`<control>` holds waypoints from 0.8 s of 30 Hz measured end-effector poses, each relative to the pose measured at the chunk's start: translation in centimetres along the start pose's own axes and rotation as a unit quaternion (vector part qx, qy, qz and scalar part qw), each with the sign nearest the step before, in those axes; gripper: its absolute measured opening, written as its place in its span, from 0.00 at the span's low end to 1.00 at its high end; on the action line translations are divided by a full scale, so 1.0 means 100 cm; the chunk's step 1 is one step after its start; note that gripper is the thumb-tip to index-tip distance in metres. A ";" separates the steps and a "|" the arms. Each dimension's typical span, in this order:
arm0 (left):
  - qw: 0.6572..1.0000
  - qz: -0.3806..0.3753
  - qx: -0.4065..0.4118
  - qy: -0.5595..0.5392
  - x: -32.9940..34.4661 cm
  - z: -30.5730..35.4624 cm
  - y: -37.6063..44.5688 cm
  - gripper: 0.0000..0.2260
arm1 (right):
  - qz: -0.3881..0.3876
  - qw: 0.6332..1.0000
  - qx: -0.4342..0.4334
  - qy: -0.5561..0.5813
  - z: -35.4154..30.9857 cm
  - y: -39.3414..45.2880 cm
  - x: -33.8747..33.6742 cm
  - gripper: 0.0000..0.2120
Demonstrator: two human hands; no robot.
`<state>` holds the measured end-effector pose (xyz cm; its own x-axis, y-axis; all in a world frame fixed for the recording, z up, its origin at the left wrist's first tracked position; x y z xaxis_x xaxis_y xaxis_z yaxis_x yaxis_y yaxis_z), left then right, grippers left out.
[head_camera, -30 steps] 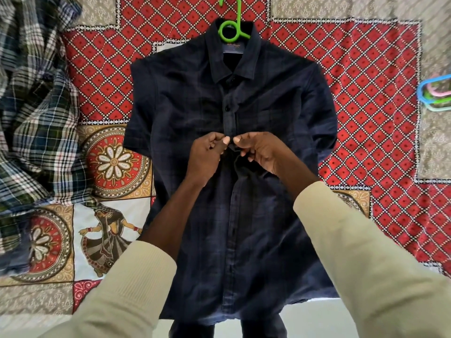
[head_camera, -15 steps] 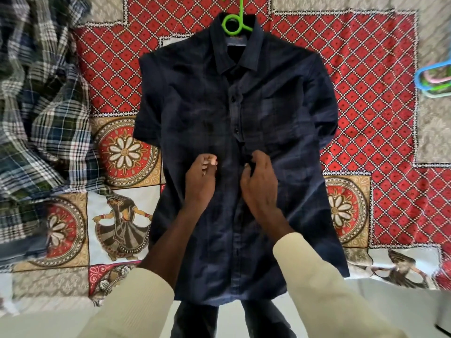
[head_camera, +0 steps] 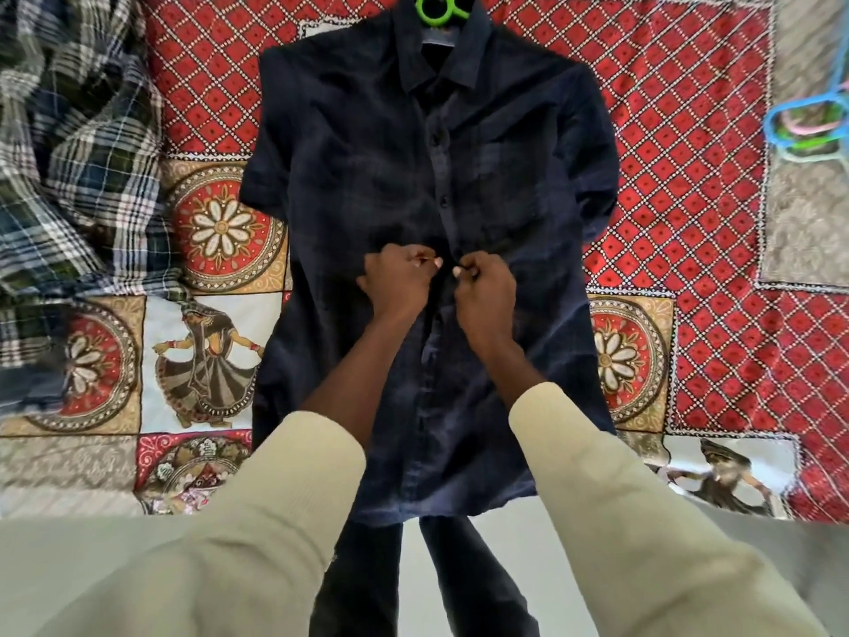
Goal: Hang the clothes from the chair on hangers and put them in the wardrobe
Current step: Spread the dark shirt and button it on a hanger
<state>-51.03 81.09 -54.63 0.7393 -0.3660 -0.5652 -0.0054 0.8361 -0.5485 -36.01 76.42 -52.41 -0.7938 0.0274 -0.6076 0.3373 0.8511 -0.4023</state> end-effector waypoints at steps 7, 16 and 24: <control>0.999 0.026 -0.027 0.025 0.004 0.006 -0.009 0.05 | -0.095 0.924 0.189 0.319 0.025 0.008 0.017 0.06; 0.948 -0.008 -0.072 -0.310 0.013 -0.019 -0.029 0.02 | -0.074 0.936 0.141 0.313 0.019 -0.004 0.021 0.04; 0.955 0.006 -0.063 -0.291 0.018 -0.019 -0.029 0.03 | -0.085 0.925 0.136 0.343 0.020 -0.009 0.023 0.07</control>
<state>-50.97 77.21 -55.28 0.9874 -0.0377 -0.1539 -0.0695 0.7698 -0.6345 -37.10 74.70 -54.85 -0.9503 0.3107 0.0214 0.2183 0.7135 -0.6658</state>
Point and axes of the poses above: each hand's wrist, its own y-axis towards the middle knuckle, its own x-axis out of the palm, z = x × y, the point moved 8 cm from there along y, towards the middle knuckle, and after that the axes turned 9 degrees about -z, right-handed, at the moved point
